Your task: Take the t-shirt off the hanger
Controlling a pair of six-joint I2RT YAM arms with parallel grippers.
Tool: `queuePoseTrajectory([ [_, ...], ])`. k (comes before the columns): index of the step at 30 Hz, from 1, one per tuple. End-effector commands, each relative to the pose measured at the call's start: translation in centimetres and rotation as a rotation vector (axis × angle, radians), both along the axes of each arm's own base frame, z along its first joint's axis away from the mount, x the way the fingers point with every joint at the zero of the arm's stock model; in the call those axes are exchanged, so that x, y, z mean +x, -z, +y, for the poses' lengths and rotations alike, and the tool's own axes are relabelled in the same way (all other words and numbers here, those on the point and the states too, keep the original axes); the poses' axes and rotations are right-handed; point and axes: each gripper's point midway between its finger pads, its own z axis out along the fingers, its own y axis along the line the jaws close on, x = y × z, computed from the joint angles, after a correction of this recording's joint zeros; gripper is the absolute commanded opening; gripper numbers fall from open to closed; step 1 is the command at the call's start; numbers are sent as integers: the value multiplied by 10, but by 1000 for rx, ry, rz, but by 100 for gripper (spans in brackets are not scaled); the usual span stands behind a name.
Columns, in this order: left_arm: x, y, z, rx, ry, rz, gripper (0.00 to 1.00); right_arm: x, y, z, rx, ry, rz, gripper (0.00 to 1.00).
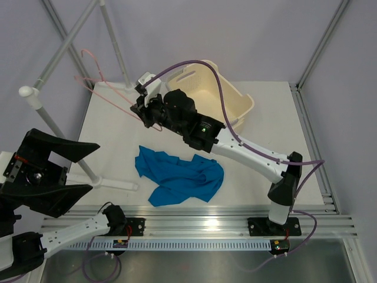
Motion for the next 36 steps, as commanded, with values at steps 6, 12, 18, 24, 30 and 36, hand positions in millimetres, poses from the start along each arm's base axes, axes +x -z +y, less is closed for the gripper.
queuePoseTrajectory([
  [6,-37,-14,5,-58,169,-95,99,26,-65,26,213,-83,-79,0],
  [12,-35,-7,2,-48,170,-90,99,32,-60,51,214,-152,-90,0],
  [18,-37,-4,7,-54,161,-100,99,41,-41,72,195,-174,-32,0],
  [24,-34,3,7,-46,139,-96,99,52,-13,90,171,-175,-15,0],
  [30,-31,11,2,-16,134,-93,99,63,0,102,171,-168,-24,0],
  [36,-28,20,-1,7,126,-98,99,75,11,106,189,-152,-7,0],
])
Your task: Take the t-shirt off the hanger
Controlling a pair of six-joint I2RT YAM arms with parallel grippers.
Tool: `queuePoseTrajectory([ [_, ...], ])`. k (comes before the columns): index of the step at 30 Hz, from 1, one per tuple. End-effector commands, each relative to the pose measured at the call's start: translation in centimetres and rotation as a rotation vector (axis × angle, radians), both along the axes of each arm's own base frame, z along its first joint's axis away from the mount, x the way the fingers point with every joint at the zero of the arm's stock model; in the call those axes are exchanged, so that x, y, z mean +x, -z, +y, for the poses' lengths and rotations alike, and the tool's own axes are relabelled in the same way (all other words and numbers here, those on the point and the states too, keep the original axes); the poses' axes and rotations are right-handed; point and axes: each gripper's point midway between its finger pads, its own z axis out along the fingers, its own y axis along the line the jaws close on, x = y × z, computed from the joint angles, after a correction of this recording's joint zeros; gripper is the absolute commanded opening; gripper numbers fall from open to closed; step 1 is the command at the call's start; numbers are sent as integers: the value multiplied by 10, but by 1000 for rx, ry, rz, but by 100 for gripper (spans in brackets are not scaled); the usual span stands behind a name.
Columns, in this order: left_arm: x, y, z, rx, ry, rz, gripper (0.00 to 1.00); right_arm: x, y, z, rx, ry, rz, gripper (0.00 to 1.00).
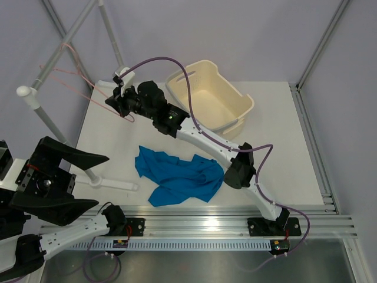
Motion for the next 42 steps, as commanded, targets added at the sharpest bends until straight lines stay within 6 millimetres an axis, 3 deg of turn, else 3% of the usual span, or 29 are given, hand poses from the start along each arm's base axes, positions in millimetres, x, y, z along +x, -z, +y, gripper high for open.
queuePoseTrajectory([
  [1,-4,2,4,1,-3,-36,99,9,-29,-6,83,14,-30,0],
  [10,3,12,-3,28,-19,-28,99,10,-38,-9,106,25,-52,0],
  [12,3,12,-2,28,-22,-28,99,10,-49,-11,141,27,-77,0],
  [21,-3,8,4,12,-12,-40,99,3,-65,-7,176,-18,-94,0],
  [26,-4,9,4,13,-8,-42,99,0,-55,1,176,-58,-68,0],
  [36,-4,13,5,14,-13,-47,99,12,-25,12,149,-33,-34,0],
  [42,-4,15,6,17,-19,-56,99,11,-33,11,174,-34,-47,0],
])
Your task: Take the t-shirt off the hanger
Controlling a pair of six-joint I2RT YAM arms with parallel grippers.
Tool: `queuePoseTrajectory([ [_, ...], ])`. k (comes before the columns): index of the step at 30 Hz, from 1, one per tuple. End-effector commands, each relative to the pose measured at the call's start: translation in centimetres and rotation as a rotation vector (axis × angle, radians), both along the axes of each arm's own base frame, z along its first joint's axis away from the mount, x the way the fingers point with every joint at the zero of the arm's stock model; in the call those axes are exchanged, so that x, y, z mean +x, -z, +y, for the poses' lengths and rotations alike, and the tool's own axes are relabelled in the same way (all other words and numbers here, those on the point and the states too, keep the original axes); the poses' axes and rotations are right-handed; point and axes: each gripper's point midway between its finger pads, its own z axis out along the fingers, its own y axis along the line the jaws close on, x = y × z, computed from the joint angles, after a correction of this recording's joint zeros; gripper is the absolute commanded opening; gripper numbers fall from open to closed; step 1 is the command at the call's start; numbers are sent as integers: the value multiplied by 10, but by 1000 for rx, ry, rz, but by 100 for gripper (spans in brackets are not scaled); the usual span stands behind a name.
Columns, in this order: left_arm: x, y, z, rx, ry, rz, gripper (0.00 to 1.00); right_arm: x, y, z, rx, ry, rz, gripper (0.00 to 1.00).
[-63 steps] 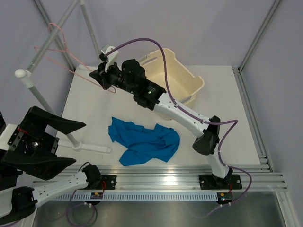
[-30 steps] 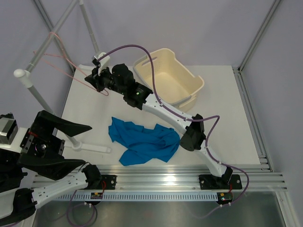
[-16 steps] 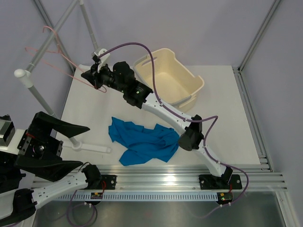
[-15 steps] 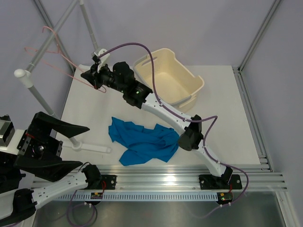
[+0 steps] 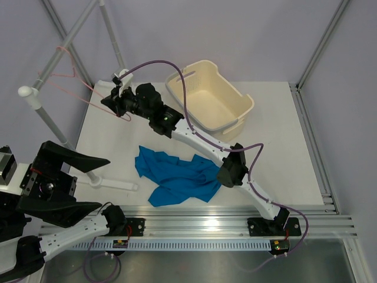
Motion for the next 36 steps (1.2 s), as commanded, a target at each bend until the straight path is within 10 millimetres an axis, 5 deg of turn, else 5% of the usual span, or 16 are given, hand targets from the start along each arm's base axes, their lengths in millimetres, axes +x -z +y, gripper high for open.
queuePoseTrajectory([
  [1,-4,-3,5,-21,1,-40,99,-1,-49,-10,114,5,-63,0],
  [3,-3,-2,4,-16,-4,-43,99,-1,-53,-11,126,10,-52,8],
  [5,-1,0,4,-12,-16,-45,99,1,-50,-12,119,28,-35,59],
  [9,17,6,3,14,-108,-27,99,-2,-69,-33,106,67,-28,86],
  [11,34,12,0,36,-182,-11,99,-7,-52,-48,21,100,9,98],
  [12,39,14,-1,44,-204,-6,99,-10,-82,-63,64,119,-10,99],
  [13,47,17,-7,66,-227,7,99,-8,-55,-70,12,144,20,100],
  [14,54,20,-10,87,-252,5,99,-21,-97,-98,78,154,-17,100],
  [15,64,25,-11,117,-299,13,99,-14,-66,-111,32,191,8,100],
  [16,74,31,-18,155,-324,33,99,-30,-107,-143,93,200,-26,100],
  [17,82,39,-21,191,-351,54,99,-30,-110,-162,95,243,-26,100],
  [18,95,45,-22,210,-406,83,99,-25,-82,-177,29,281,12,100],
  [20,119,66,-34,285,-482,147,99,-33,-108,-230,45,394,13,100],
  [23,149,111,-62,422,-535,233,99,-40,-72,-308,-100,620,140,100],
  [28,181,187,-106,615,-563,385,99,-86,-87,-415,16,789,206,100],
  [36,204,340,-143,855,-604,622,99,-149,-60,-473,106,721,267,99],
])
